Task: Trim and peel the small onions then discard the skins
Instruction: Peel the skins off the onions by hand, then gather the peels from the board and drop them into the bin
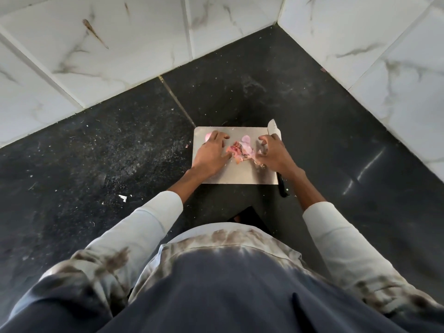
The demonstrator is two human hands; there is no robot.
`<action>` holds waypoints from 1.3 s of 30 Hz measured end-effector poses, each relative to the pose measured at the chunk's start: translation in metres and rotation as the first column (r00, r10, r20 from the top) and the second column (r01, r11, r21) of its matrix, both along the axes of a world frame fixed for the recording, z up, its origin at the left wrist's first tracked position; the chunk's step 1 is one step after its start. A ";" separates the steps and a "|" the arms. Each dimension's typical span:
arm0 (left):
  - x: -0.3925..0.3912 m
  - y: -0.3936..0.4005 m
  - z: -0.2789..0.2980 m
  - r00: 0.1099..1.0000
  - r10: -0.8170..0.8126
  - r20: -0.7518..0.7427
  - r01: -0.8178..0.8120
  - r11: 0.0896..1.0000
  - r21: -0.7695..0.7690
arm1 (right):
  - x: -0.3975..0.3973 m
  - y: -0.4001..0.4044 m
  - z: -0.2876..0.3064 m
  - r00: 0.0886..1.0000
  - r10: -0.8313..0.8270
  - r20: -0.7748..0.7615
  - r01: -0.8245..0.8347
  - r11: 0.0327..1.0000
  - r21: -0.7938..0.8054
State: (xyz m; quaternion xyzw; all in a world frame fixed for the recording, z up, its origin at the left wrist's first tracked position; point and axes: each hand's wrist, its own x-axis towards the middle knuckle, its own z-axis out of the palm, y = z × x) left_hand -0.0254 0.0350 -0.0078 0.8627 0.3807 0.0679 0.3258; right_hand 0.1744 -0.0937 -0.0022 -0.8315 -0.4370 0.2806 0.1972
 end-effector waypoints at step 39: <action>0.025 -0.025 -0.010 0.845 0.530 0.070 -0.192 0.423 -0.886 | -0.058 0.011 -0.023 0.931 -0.321 -0.175 0.352 0.916 0.193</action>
